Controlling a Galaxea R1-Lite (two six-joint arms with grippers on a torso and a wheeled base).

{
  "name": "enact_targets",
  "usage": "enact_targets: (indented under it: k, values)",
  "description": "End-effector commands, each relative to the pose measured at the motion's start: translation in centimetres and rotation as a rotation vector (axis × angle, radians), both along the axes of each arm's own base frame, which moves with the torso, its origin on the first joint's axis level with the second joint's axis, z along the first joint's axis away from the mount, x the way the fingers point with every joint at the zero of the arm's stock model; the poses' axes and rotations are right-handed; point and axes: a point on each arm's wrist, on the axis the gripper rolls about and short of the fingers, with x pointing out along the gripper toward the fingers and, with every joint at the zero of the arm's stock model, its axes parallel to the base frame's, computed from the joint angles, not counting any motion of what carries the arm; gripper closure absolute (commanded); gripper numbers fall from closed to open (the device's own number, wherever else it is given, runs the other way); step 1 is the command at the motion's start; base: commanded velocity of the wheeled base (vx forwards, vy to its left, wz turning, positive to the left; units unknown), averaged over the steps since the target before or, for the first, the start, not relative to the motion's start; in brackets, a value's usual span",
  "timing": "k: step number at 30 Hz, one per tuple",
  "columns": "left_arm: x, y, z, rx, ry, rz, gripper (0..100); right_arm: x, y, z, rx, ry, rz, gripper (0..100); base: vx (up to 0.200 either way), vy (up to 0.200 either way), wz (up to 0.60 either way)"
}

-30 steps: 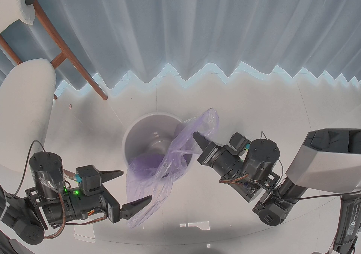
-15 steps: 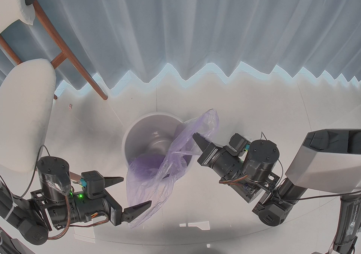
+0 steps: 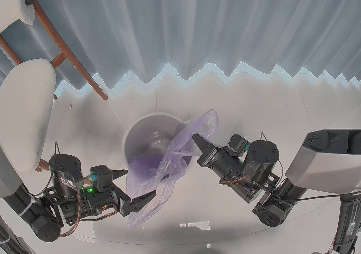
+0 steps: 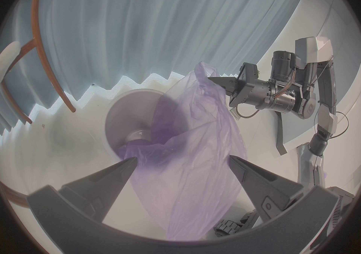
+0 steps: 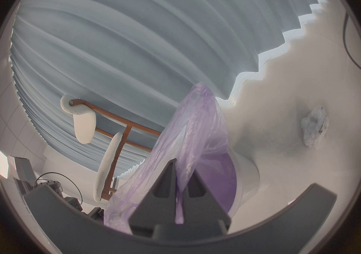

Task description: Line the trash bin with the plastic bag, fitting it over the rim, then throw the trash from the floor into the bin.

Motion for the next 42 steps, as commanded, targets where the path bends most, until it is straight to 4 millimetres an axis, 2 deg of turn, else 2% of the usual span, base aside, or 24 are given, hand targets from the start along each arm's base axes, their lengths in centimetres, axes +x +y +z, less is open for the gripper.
enact_targets:
  k: [1,17,18,29,35,37,40,42]
  values:
    - [0.7,-0.3,-1.7,0.022,0.040,0.003,0,0.0,0.0,0.2,0.006,-0.015,0.001,100,0.000,0.000,0.00]
    - [0.8,-0.2,-1.7,0.014,0.025,0.011,0,0.0,0.0,0.0,0.004,-0.011,0.001,100,0.000,0.000,0.00]
    - [0.8,-0.2,-1.7,0.012,0.022,0.011,100,0.0,0.0,0.0,0.004,-0.011,0.001,100,0.000,0.000,0.00]
    - [1.4,0.2,-1.5,0.002,0.011,0.034,100,0.1,0.0,0.0,0.004,-0.015,-0.002,100,0.000,0.000,0.00]
    - [3.5,0.7,0.3,-0.061,-0.065,0.085,100,0.1,-0.1,0.6,0.017,-0.030,-0.004,100,0.000,0.000,0.00]
    - [4.3,0.6,1.3,-0.114,-0.082,0.108,100,0.0,-0.3,1.7,0.036,-0.051,-0.007,100,0.000,0.000,0.00]
    - [4.8,0.3,2.0,-0.166,-0.083,0.119,100,0.0,-0.6,2.2,0.041,-0.061,-0.010,100,0.000,0.000,0.00]
    - [5.8,0.0,2.9,-0.247,-0.081,0.142,100,0.5,-0.4,2.5,0.051,-0.078,0.004,100,0.000,0.000,0.00]
